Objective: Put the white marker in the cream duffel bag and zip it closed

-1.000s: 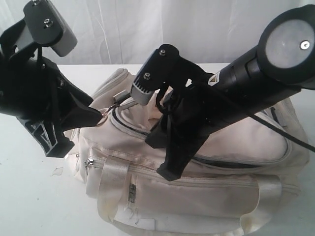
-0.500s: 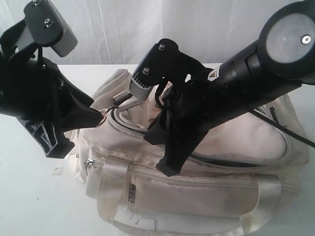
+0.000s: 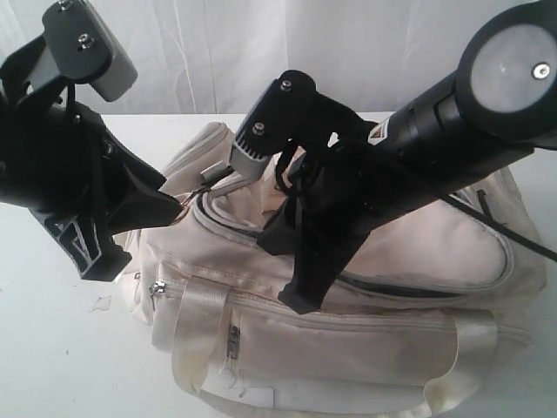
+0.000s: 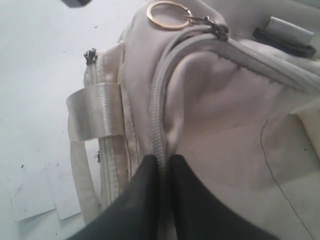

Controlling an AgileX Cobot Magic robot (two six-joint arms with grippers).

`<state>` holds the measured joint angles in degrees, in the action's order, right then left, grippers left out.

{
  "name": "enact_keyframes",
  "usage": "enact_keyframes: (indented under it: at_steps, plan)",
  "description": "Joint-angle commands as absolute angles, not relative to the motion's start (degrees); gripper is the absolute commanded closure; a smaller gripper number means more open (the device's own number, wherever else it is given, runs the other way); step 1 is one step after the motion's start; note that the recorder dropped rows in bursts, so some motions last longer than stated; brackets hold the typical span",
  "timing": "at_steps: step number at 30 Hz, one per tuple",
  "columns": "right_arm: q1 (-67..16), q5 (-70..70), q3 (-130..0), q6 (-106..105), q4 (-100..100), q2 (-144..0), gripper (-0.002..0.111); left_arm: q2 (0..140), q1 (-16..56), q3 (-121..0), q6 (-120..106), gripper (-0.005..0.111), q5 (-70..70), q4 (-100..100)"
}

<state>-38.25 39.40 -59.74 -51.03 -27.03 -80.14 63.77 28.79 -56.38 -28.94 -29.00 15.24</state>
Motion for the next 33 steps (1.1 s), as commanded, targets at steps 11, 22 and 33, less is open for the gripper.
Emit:
enact_keyframes:
  at_steps: [11, 22, 33]
  plan:
    - [-38.26, 41.24, -63.7, -49.54, -23.6, -79.45, 0.1, 63.38, 28.73, -56.01, -29.97, 0.067, -29.73, 16.28]
    - [-38.26, 41.56, -64.69, -47.16, -18.45, -79.45, 0.103, 63.38, 28.73, -56.01, -29.97, 0.067, -29.73, 16.28]
    - [-35.33, 36.11, -64.69, -41.35, -9.99, -79.45, 0.103, 64.37, 33.7, -56.01, -48.66, 0.066, -30.08, 25.6]
